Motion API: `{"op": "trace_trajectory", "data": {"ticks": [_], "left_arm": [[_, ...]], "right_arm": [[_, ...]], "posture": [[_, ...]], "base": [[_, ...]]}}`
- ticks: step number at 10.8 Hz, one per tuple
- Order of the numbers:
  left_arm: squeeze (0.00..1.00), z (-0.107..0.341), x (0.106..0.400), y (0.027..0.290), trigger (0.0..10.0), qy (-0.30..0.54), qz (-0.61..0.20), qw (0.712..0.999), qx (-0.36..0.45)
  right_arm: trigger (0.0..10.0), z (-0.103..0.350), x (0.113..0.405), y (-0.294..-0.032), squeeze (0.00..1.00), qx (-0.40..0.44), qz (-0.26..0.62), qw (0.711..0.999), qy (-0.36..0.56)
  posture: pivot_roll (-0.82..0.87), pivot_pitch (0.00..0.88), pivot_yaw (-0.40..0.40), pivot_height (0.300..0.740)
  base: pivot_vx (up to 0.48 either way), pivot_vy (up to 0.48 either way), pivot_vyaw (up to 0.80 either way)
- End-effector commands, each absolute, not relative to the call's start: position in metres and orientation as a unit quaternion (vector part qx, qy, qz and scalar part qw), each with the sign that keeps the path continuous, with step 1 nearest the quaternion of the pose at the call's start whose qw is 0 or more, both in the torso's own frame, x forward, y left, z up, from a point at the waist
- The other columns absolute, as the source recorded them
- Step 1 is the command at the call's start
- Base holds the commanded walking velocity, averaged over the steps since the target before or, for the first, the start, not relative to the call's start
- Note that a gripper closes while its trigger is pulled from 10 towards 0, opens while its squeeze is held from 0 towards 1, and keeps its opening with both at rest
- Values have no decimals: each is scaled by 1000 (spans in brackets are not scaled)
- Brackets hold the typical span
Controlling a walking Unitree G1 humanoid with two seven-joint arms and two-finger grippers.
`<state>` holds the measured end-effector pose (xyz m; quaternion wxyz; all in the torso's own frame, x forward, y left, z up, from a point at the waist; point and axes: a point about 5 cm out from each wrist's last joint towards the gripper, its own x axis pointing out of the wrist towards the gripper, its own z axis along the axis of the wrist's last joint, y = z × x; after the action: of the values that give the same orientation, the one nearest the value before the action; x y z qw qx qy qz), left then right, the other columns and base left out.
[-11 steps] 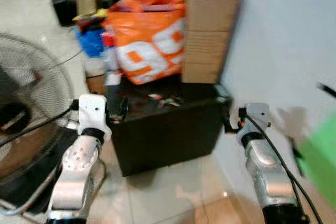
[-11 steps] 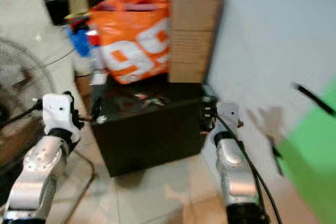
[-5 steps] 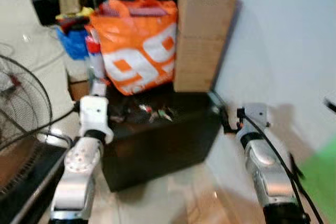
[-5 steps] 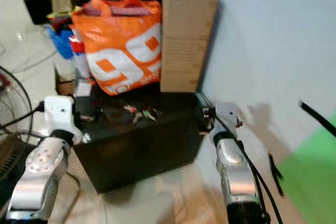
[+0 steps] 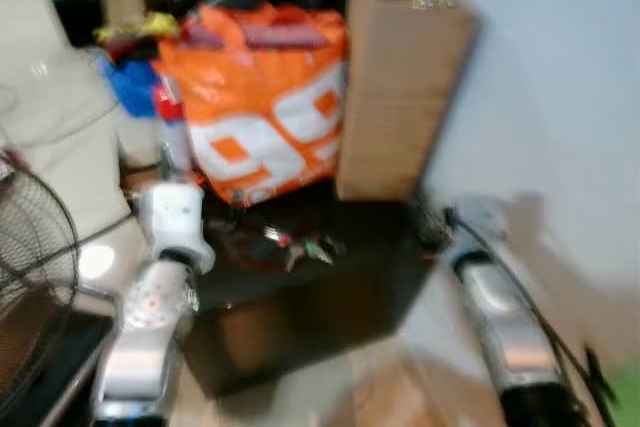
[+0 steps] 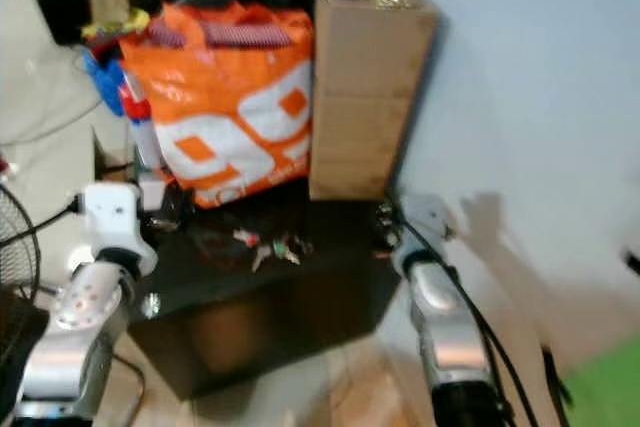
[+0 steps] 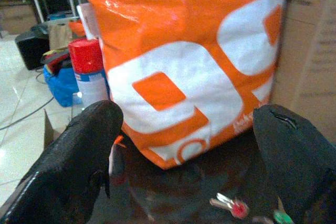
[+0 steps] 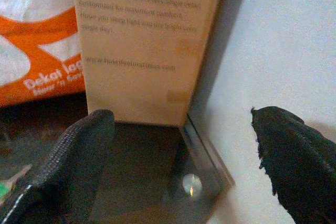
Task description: Hang keys on a hook
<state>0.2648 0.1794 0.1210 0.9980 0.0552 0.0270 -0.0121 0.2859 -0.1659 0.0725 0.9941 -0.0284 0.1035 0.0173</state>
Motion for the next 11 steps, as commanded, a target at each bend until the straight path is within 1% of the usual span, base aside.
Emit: {"op": "trace_trajectory", "data": {"ticks": [1, 2, 3, 4, 5, 7, 8, 10, 11], "left_arm": [[686, 123, 265, 187, 10000, 25, -1, 998, 60], [651, 122, 264, 187, 10000, 28, -1, 998, 64], [604, 119, 263, 186, 10000, 36, -3, 997, 71], [612, 118, 263, 184, 10000, 36, -7, 997, 73], [624, 120, 264, 184, 10000, 30, -11, 996, 79], [627, 120, 264, 184, 10000, 30, -11, 996, 79], [627, 120, 264, 184, 10000, 29, -10, 996, 80], [624, 121, 264, 185, 10000, 28, -9, 996, 84], [604, 121, 263, 185, 10000, 25, -8, 996, 80]], "right_arm": [[10000, 79, 290, -157, 1000, -29, 31, 995, 91], [10000, 78, 291, -156, 1000, -27, 35, 994, 95], [10000, 75, 290, -156, 1000, -28, 38, 994, 102], [10000, 74, 290, -156, 1000, -33, 41, 993, 103], [10000, 74, 290, -155, 1000, -37, 48, 993, 102], [10000, 74, 290, -155, 1000, -37, 54, 992, 103], [10000, 73, 290, -156, 1000, -37, 62, 991, 108], [10000, 70, 291, -150, 1000, -42, 106, 986, 121], [10000, 68, 289, -143, 1000, -53, 147, 980, 127]], "posture": [[-54, 0, -53, 740], [-53, 0, -52, 740], [-53, 0, -49, 740], [-53, 0, -49, 740], [-55, 0, -42, 740], [-57, 0, -41, 740], [-56, 0, -43, 740], [-54, 0, -45, 740], [-52, 0, -50, 740]], "base": [[480, 0, 0], [371, 0, 0], [0, 0, 0], [0, 0, 0], [0, 0, 700], [0, -352, 800], [0, -416, 0], [0, -399, 0], [0, 0, 0]]}}
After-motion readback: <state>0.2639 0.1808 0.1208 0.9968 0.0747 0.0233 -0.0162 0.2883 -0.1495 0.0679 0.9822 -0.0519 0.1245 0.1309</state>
